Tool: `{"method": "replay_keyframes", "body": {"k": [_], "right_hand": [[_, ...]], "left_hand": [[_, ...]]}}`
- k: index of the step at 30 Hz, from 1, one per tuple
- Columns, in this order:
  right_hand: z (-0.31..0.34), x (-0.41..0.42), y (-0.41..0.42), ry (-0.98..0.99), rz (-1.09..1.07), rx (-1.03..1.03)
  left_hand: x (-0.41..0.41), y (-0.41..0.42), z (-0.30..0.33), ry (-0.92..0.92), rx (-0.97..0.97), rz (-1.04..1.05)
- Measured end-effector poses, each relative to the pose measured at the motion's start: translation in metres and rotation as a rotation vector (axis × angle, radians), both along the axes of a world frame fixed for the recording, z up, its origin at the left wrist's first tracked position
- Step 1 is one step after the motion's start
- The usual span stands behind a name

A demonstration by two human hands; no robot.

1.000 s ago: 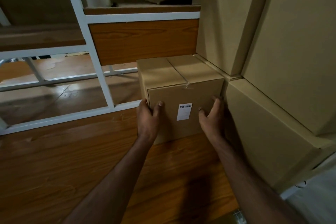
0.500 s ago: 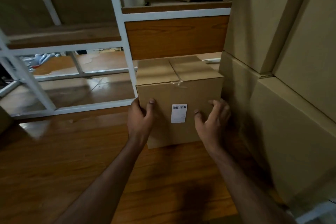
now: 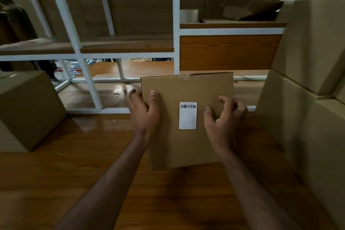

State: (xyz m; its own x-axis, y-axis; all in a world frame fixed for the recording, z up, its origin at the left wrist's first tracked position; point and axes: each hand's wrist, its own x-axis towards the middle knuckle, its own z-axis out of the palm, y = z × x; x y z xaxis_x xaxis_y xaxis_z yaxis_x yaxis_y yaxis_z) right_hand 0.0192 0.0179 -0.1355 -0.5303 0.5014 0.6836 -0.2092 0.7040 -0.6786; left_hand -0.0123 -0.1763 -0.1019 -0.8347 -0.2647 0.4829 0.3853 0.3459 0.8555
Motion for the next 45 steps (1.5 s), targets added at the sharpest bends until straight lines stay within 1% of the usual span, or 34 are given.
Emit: {"method": "replay_keyframes", "body": {"k": [3,6,12,14,16,18,20,22,29,35,41,45], "right_hand": [[0.007,-0.007,-0.022,0.011,0.009,0.027],[0.011,-0.015,-0.043,-0.006,0.011,0.032],[0.017,-0.024,-0.068,-0.041,-0.023,0.076],[0.017,-0.025,-0.072,-0.053,-0.046,0.076],[0.017,-0.023,-0.075,-0.071,-0.118,0.086],[0.017,-0.021,-0.079,-0.047,-0.164,0.175],[0.020,-0.021,-0.086,0.008,-0.101,0.249],[0.023,-0.025,-0.091,0.020,-0.035,0.290],[0.030,-0.031,-0.096,0.005,0.040,0.285],[0.028,-0.038,-0.096,0.007,0.026,0.235],[0.028,-0.040,-0.101,0.000,0.001,0.236],[0.027,-0.038,-0.101,0.008,0.026,0.232]], "left_hand": [[-0.004,-0.025,0.004,0.034,-0.020,0.044],[-0.012,-0.052,0.008,0.059,-0.072,0.030],[-0.032,-0.084,0.030,0.089,-0.355,-0.009],[-0.040,-0.086,0.036,0.127,-0.396,-0.046],[-0.047,-0.086,0.041,0.153,-0.391,-0.093],[-0.051,-0.086,0.043,0.182,-0.369,-0.110],[-0.054,-0.087,0.045,0.201,-0.361,-0.106],[-0.057,-0.088,0.047,0.196,-0.366,-0.108],[-0.067,-0.090,0.049,0.170,-0.364,-0.126],[-0.070,-0.090,0.047,0.179,-0.352,-0.133],[-0.073,-0.090,0.046,0.187,-0.346,-0.125],[-0.073,-0.090,0.045,0.186,-0.344,-0.123]]}}
